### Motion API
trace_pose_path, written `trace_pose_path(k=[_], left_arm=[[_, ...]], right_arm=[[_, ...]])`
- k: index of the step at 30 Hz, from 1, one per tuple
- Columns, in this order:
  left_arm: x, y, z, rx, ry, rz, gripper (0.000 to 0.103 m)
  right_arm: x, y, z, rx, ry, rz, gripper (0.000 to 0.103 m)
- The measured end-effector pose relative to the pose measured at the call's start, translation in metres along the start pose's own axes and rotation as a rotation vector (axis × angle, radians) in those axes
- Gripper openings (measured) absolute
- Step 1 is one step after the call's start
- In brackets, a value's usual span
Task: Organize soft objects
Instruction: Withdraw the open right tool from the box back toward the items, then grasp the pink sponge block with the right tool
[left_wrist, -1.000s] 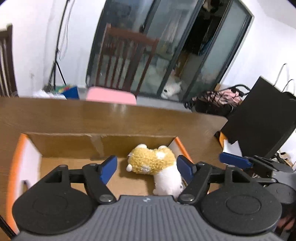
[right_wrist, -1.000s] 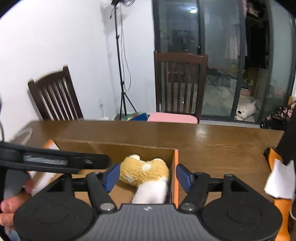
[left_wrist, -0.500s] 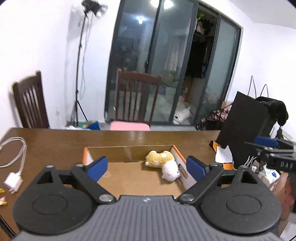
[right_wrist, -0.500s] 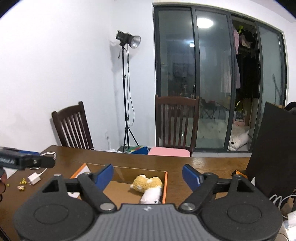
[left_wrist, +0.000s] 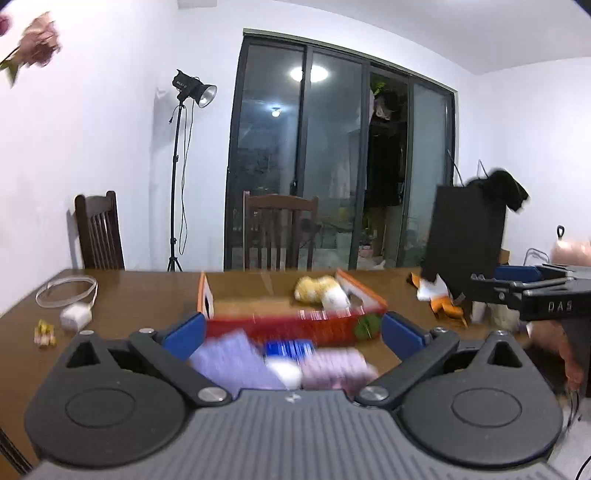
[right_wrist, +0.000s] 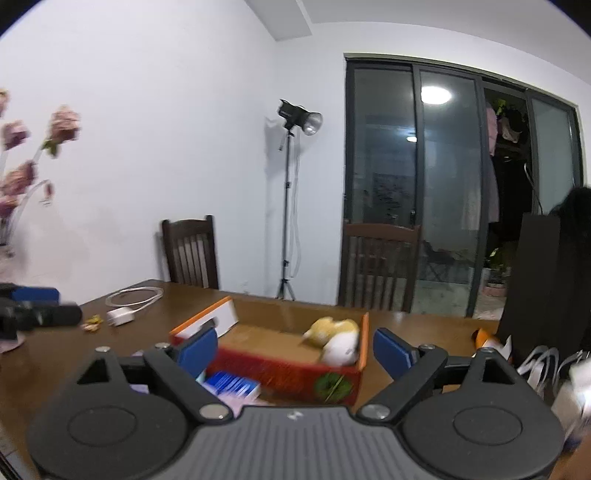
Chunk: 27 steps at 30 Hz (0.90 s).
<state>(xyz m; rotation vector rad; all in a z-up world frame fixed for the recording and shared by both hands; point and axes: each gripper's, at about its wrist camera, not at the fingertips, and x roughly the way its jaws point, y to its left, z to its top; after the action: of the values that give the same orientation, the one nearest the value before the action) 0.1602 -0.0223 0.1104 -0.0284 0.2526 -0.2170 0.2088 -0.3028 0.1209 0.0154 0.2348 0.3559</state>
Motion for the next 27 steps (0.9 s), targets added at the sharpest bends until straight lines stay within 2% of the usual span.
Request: trace_pose_path(k=[4, 6, 9, 13, 18, 20, 21, 23, 27], left_arm=[[-0.017, -0.006, -0.048, -0.039, 0.101, -0.03, 0.103], [-0.019, -0.007, -0.06, -0.03, 0.128, -0.021, 0.103], [-0.015, -0.01, -0.067, -0.025, 0.134, -0.017, 0.103], [0.004, -0.015, -0.07, -0.05, 0.168, -0.041, 0.103], [0.039, -0.036, -0.079, -0.083, 0.231, -0.151, 0.1], [0.055, -0.044, -0.08, -0.086, 0.265, -0.193, 0.086], [0.062, -0.046, -0.081, -0.09, 0.277, -0.223, 0.083], [0.079, -0.048, -0.081, -0.11, 0.319, -0.251, 0.078], [0.105, -0.041, -0.085, -0.177, 0.378, -0.278, 0.062]], right_arm=[[-0.019, 0.011, -0.062, 0.021, 0.022, 0.099, 0.101], [-0.02, 0.016, -0.092, 0.057, 0.092, 0.125, 0.101], [-0.023, 0.017, -0.112, 0.095, 0.135, 0.124, 0.101], [-0.01, 0.008, -0.109, 0.083, 0.128, 0.065, 0.101], [0.029, -0.021, -0.103, 0.204, 0.177, 0.057, 0.097], [0.049, -0.028, -0.099, 0.236, 0.184, 0.071, 0.091], [0.059, -0.034, -0.096, 0.253, 0.183, 0.083, 0.088], [0.076, -0.039, -0.093, 0.272, 0.205, 0.106, 0.074], [0.105, -0.045, -0.096, 0.29, 0.244, 0.152, 0.064]])
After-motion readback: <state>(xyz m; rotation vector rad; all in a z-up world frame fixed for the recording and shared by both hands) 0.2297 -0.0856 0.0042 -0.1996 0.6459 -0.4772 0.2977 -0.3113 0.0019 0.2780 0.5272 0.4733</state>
